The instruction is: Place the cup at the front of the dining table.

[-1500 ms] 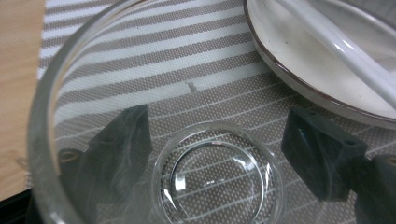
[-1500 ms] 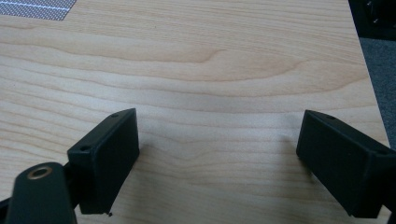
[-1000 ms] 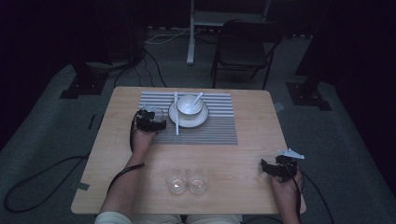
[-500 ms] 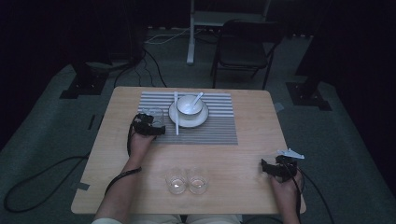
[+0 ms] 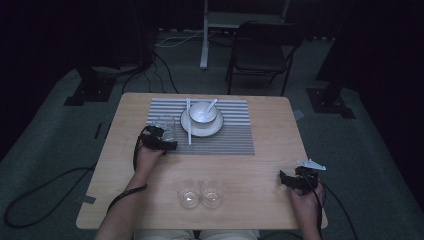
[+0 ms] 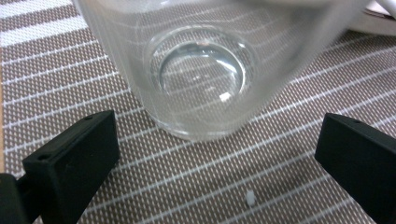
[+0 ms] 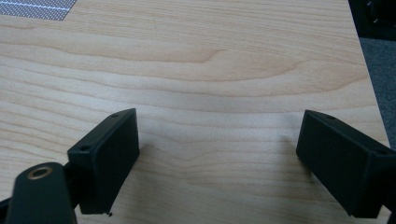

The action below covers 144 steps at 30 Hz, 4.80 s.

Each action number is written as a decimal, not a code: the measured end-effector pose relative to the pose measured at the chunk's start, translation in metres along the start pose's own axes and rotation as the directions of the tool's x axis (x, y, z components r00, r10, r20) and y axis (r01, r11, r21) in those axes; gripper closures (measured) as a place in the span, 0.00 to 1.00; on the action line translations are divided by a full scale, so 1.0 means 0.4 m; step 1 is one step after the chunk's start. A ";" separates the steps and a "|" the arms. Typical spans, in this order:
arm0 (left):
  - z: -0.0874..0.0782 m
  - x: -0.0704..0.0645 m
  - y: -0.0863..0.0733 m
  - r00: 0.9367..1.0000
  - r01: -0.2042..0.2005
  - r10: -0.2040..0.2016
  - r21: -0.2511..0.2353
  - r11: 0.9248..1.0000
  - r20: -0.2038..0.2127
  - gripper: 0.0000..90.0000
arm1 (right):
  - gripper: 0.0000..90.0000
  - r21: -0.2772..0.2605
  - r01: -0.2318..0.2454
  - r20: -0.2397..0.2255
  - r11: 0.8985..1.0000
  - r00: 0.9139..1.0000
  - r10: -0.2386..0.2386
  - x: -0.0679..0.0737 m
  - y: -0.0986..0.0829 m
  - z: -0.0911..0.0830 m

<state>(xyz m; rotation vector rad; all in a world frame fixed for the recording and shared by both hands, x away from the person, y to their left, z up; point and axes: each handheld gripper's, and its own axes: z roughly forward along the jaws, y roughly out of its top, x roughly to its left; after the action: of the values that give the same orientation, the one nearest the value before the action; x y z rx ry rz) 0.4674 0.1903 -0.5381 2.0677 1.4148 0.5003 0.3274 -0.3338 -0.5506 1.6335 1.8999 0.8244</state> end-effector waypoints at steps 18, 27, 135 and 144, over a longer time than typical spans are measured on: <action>-0.051 0.002 -0.056 0.999 -0.009 0.011 -0.054 0.998 0.031 0.00 | 0.14 0.000 0.001 0.000 1.000 1.000 -0.001 0.000 0.000 0.000; -0.076 -0.004 -0.072 0.998 -0.051 0.053 -0.052 0.997 0.029 0.00 | 0.14 0.000 0.000 0.000 1.000 1.000 0.000 0.000 0.000 0.000; -0.471 0.178 -0.562 0.999 0.000 -0.012 -0.213 0.977 -0.053 0.00 | 0.14 0.000 -0.003 0.002 1.000 1.000 0.003 0.001 -0.001 -0.001; -0.495 0.197 -0.596 0.993 0.058 -0.082 -0.246 0.968 -0.087 0.00 | 0.14 0.000 -0.003 0.002 1.000 1.000 0.003 0.001 -0.001 -0.001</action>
<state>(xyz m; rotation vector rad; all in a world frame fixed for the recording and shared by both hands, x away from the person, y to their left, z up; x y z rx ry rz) 0.2082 0.3774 -0.5424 1.8140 1.3997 0.7151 0.3268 -0.3334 -0.5505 1.6368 1.8972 0.8234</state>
